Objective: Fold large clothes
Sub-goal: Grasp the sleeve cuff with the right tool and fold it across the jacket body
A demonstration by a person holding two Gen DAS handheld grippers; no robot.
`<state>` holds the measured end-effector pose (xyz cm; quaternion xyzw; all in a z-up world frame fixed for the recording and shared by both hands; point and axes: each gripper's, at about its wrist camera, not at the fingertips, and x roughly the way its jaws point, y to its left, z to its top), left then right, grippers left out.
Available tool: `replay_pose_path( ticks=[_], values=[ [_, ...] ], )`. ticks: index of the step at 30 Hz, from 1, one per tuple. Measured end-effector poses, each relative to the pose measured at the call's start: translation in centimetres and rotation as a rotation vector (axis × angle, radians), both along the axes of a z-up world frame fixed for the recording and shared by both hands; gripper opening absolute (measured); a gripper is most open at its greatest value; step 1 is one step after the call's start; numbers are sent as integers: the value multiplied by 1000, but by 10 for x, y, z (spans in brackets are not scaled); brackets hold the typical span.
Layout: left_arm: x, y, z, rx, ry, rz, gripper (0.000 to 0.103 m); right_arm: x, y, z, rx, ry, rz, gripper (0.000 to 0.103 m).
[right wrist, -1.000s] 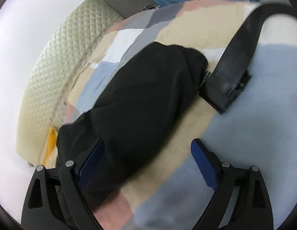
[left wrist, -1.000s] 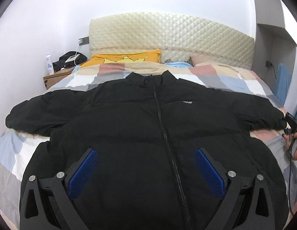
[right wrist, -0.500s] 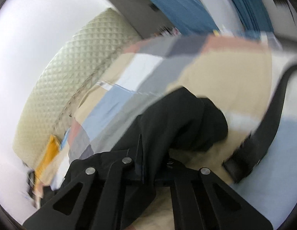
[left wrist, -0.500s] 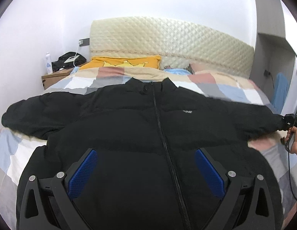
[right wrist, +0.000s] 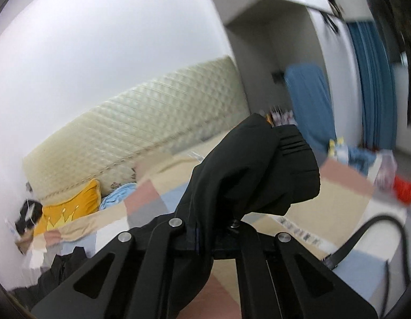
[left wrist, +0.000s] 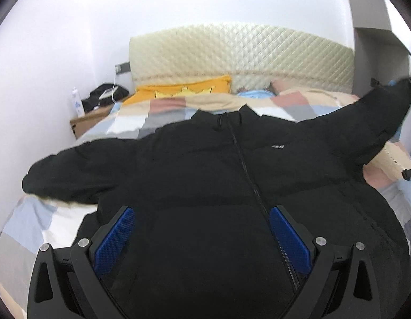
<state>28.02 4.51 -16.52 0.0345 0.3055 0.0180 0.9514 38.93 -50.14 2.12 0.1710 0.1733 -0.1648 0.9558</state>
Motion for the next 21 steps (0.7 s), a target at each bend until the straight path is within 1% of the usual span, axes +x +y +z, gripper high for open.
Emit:
replay_pose_path(
  ticks=[3, 4, 6, 8, 10, 12, 15, 18, 21],
  values=[
    [-11, 3, 3, 44, -21, -3, 102, 1, 55, 32, -97, -24, 37, 6],
    [-13, 6, 4, 46, -22, 0, 102, 0, 77, 41, -117, -42, 49, 7],
    [-13, 12, 7, 13, -8, -10, 102, -1, 109, 49, -138, -66, 66, 7],
    [-14, 18, 11, 20, -16, 15, 102, -1, 145, 56, -143, -91, 87, 7],
    [-16, 26, 14, 16, -28, 33, 102, 2, 186, 61, -131, -123, 132, 7],
    [-20, 35, 18, -10, -36, 38, 102, 7, 220, 63, -138, -135, 175, 7],
    [-30, 43, 24, -4, -78, 54, 102, 13, 277, 61, -185, -133, 255, 7],
    [-35, 54, 30, -23, -97, 70, 102, 18, 325, 49, -213, -121, 344, 7],
    [-40, 70, 34, -78, -99, 68, 102, 21, 375, 27, -219, -96, 448, 7]
  ],
)
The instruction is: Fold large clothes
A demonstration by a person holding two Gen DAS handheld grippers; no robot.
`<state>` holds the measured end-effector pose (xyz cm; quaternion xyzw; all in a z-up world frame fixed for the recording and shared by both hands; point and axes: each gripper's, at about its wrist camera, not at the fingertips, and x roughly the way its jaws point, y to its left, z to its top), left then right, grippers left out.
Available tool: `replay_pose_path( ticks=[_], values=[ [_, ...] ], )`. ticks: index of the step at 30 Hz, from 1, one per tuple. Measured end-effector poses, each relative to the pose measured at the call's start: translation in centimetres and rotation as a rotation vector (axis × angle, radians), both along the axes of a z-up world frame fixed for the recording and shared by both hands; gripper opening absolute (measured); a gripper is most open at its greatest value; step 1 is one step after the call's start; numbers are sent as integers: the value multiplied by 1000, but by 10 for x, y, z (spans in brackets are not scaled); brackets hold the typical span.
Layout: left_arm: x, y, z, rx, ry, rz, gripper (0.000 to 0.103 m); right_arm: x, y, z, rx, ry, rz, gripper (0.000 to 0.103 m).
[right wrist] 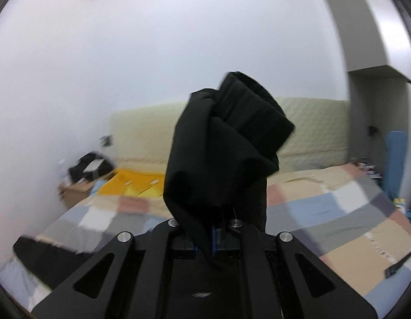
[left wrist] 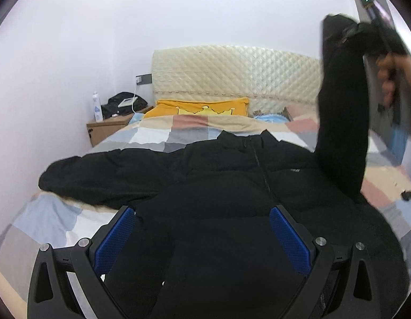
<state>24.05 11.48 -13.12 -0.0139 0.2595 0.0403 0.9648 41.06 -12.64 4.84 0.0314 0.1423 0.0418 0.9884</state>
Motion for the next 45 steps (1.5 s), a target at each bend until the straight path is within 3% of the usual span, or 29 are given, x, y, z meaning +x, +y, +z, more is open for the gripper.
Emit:
replay_pose_path(
  ticks=[7, 12, 17, 22, 24, 26, 30, 31, 36, 45],
  values=[
    [-8, 39, 2, -69, 0, 64, 102, 0, 102, -73, -81, 88, 194, 7],
    [-23, 52, 10, -36, -68, 186, 102, 0, 152, -144, -169, 191, 306, 7],
    [-25, 62, 5, -41, -44, 208, 102, -4, 183, -216, -254, 310, 375, 7],
    [-23, 67, 1, -70, -29, 212, 102, -17, 198, -256, -326, 394, 360, 9],
    [-22, 65, -2, -67, -19, 211, 102, -21, 200, -254, -337, 394, 358, 14],
    [-21, 64, -5, -55, -5, 230, 102, -19, 198, -251, -340, 429, 377, 27],
    [-19, 65, -11, -53, 19, 235, 102, -30, 197, -242, -329, 464, 422, 74],
    [-20, 64, -11, -51, 19, 235, 102, -33, 196, -239, -328, 456, 426, 79],
    [-25, 61, -5, -51, 14, 228, 102, -55, 168, -203, -252, 407, 465, 79],
    [-40, 51, 12, -95, -22, 184, 103, -96, 89, -141, -158, 293, 337, 79]
  ],
)
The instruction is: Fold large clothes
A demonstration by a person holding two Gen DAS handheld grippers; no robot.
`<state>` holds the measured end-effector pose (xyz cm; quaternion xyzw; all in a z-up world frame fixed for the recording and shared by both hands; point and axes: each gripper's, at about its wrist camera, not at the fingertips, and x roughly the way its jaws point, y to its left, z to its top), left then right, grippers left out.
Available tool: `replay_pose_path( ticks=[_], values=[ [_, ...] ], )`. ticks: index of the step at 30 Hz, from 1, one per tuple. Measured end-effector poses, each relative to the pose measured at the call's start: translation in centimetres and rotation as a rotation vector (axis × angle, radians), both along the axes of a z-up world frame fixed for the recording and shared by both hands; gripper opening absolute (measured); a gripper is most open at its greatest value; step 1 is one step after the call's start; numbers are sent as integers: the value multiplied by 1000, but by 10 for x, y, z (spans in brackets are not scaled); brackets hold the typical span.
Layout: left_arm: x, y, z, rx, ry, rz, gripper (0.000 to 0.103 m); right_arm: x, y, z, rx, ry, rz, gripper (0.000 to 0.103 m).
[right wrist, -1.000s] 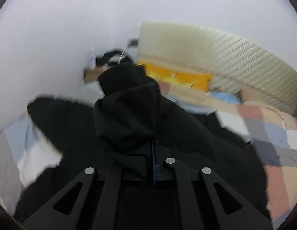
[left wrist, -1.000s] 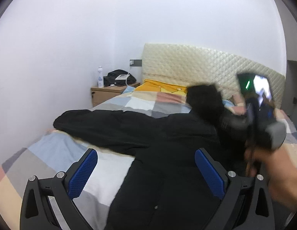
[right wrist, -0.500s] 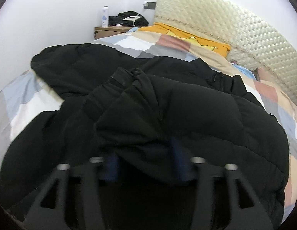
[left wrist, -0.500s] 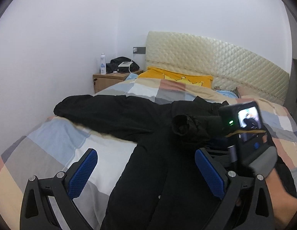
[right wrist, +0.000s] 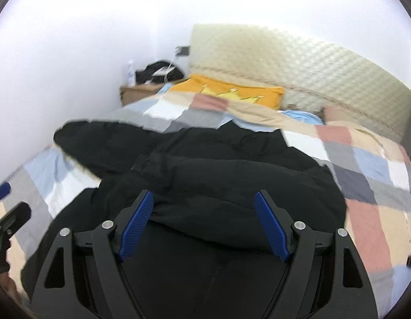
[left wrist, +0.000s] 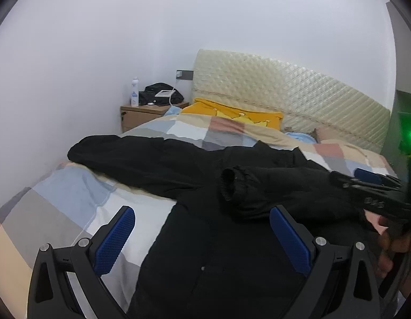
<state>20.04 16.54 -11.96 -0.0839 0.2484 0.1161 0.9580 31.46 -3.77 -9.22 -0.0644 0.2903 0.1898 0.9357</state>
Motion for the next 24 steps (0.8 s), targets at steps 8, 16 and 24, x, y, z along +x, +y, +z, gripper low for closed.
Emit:
replay_pose_path(
  ticks=[8, 16, 24],
  values=[
    [-25, -13, 36, -11, -39, -29, 102, -49, -70, 30, 112, -65, -92, 79],
    [-40, -36, 47, -26, 3, -93, 102, -112, -119, 42, 134, -117, -142, 79],
    [-48, -62, 39, -57, -13, -156, 102, -169, -149, 35, 135, -135, -177, 80]
  ],
)
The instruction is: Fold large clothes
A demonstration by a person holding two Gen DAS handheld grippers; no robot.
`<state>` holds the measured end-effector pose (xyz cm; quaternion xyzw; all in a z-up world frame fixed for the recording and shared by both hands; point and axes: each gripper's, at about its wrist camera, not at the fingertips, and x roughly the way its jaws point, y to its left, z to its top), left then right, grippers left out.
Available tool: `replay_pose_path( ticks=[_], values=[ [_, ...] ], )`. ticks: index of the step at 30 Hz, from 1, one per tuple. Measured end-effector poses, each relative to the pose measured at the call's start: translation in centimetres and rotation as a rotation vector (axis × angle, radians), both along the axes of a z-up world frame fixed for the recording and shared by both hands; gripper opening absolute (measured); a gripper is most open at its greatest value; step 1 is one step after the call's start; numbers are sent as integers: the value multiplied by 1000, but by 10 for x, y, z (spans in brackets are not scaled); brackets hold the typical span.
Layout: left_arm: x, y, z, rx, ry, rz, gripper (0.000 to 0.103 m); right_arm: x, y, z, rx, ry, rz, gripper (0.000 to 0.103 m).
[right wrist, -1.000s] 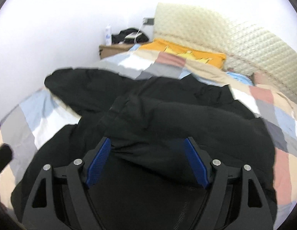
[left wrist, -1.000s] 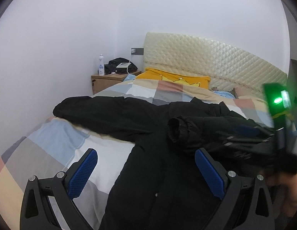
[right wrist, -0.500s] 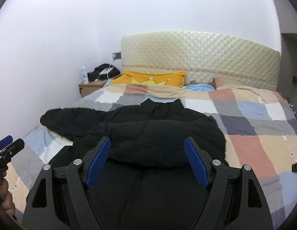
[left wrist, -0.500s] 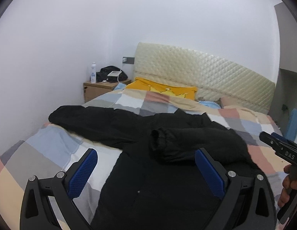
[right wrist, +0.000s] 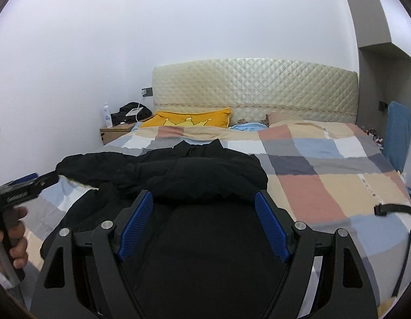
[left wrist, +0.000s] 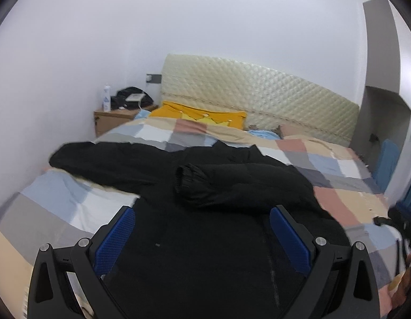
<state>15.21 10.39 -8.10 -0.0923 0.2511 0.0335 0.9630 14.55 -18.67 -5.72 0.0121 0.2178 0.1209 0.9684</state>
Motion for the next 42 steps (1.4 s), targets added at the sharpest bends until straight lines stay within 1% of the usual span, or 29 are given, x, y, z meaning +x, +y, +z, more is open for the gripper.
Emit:
replay_pose_path(
  ticks=[3, 6, 8, 11, 12, 15, 17, 18, 19, 21, 23, 26, 28, 32, 34, 37, 39, 41, 42],
  values=[
    [1, -3, -7, -21, 14, -8, 103, -13, -10, -13, 9, 26, -6, 81],
    [1, -11, -14, 19, 20, -26, 103, -22, -12, -19, -37, 33, -16, 81],
    [-1, -13, -18, 34, 17, -38, 102, -29, -13, -19, -34, 29, -15, 82],
    [-6, -13, -24, 8, 15, -50, 102, -43, -16, -20, -35, 5, -10, 83],
    [-8, -13, -25, 1, 16, -49, 102, -47, -16, -21, -39, 2, -7, 83],
    [-12, -12, -27, 17, 14, -6, 102, -55, -17, -27, -40, 17, -8, 83],
    [-14, -9, -26, 8, 10, 1, 102, -58, -19, -30, -40, 29, -31, 83],
    [-15, -8, -26, -10, 9, -7, 102, -60, -18, -30, -50, 25, -44, 85],
    [-14, -7, -28, -24, 14, -19, 102, -61, -17, -30, -63, 16, -64, 91],
    [-11, -9, -32, -36, 35, -53, 102, -61, -19, -30, -45, 12, -69, 99],
    [-9, -10, -33, -21, 38, -53, 102, -61, -21, -31, -26, 9, -70, 100],
    [-3, -12, -34, -6, 46, -55, 102, -60, -21, -33, -34, 6, -71, 100],
    [5, -12, -33, 20, 67, -60, 102, -59, -21, -34, -20, 7, -66, 102],
    [19, -7, -23, 62, 88, -69, 102, -55, -19, -38, -20, 6, -62, 102],
    [31, 6, -13, 70, 101, -62, 102, -54, -19, -40, -16, 6, -57, 102],
    [46, 28, 0, 38, 119, -43, 102, -52, -21, -42, -10, 11, -58, 102],
    [61, 51, 9, -26, 164, -51, 102, -50, -22, -44, -4, 15, -65, 102],
    [70, 70, 16, -71, 180, -31, 102, -48, -22, -45, -2, 21, -74, 102],
    [76, 88, 21, -114, 185, -13, 102, -47, -23, -46, -1, 23, -79, 102]
  ],
)
